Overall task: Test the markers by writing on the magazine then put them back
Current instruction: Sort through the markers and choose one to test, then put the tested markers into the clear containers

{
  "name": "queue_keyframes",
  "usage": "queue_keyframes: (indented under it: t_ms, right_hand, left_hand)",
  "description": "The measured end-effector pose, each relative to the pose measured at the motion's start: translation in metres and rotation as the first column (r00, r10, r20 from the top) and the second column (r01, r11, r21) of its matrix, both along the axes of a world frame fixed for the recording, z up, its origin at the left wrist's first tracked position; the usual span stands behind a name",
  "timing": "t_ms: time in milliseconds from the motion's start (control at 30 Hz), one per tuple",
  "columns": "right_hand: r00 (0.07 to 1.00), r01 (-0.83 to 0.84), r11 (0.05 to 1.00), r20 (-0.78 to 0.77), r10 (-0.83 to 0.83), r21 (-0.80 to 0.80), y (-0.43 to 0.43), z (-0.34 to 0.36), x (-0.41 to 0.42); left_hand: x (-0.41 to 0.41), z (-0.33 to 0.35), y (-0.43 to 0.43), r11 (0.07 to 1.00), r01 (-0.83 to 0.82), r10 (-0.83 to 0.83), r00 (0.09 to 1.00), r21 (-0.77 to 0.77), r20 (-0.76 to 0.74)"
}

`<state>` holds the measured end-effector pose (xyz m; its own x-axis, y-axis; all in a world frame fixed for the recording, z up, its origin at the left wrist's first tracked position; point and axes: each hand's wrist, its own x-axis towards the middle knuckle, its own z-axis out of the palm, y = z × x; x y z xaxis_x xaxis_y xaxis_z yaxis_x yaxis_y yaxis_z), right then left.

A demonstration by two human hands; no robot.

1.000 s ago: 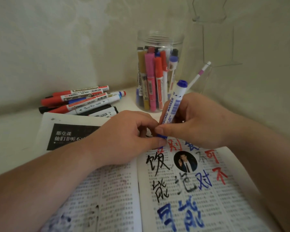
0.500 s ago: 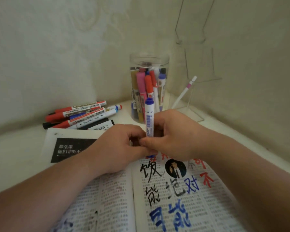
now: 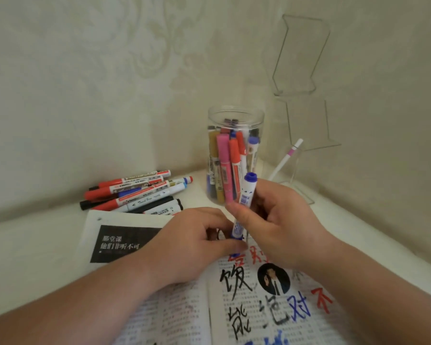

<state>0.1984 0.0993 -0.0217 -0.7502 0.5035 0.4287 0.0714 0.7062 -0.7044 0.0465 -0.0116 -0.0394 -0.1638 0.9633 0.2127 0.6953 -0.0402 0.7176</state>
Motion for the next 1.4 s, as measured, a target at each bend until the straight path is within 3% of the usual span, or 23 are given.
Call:
queue_keyframes:
  t_ms: [300, 467, 600, 633, 700, 767, 867, 933, 1100, 1233, 1300, 1400]
  right_hand:
    - [0.998, 0.040, 0.995, 0.040, -0.044, 0.091, -0.010, -0.011, -0.008]
    - [1.000, -0.003, 1.000, 0.028, 0.003, 0.010, -0.003, -0.011, -0.008]
    - [0.986, -0.002, 0.970, -0.160, -0.038, -0.242, 0.000, 0.003, -0.009]
    - [0.982, 0.012, 0.970, -0.181, -0.057, -0.242, 0.002, 0.006, -0.007]
    - [0.974, 0.070, 0.984, -0.204, -0.103, -0.162, 0.009, 0.008, -0.001]
    - [0.946, 0.132, 0.975, -0.271, -0.177, -0.178, 0.013, 0.007, 0.003]
    - [0.832, 0.181, 0.946, -0.471, -0.293, -0.269, 0.014, 0.012, 0.006]
    - [0.744, 0.222, 0.928, -0.564, -0.359, -0.299, 0.012, 0.016, 0.007]
    - [0.655, 0.243, 0.888, -0.609, -0.447, -0.390, 0.017, 0.018, 0.008]
    - [0.590, 0.170, 0.880, -0.669, -0.452, -0.444, 0.018, 0.031, 0.014]
    - [0.557, 0.127, 0.897, -0.718, -0.418, -0.423, 0.017, 0.040, 0.019]
    - [0.506, 0.116, 0.931, -0.785, -0.356, -0.347, 0.020, 0.055, 0.029]
  left_hand:
    - [0.002, 0.006, -0.006, 0.992, -0.053, 0.044, 0.996, 0.110, 0.082]
    - [0.001, 0.007, -0.005, 0.970, -0.208, 0.180, 0.963, 0.127, 0.203]
    - [0.005, 0.015, -0.011, 0.956, -0.249, 0.204, 0.944, 0.156, 0.258]
    - [0.004, 0.017, -0.012, 0.946, -0.283, 0.237, 0.937, 0.159, 0.258]
    - [0.001, 0.027, -0.009, 0.927, -0.362, 0.332, 0.914, 0.098, 0.234]
    - [-0.006, 0.042, 0.000, 0.911, -0.407, 0.405, 0.863, -0.059, 0.301]
    - [-0.012, 0.069, 0.019, 0.912, -0.342, 0.409, 0.757, -0.225, 0.509]
    - [-0.012, 0.084, 0.034, 0.923, -0.313, 0.384, 0.735, -0.223, 0.558]
    - [-0.015, 0.080, 0.079, 0.935, -0.355, 0.339, 0.886, -0.009, 0.317]
    - [-0.007, 0.059, 0.093, 0.902, -0.416, 0.354, 0.865, 0.115, 0.355]
    - [-0.011, 0.051, 0.094, 0.906, -0.349, 0.277, 0.917, 0.240, 0.287]
    - [-0.019, 0.049, 0.084, 0.930, -0.185, 0.178, 0.983, 0.318, 0.048]
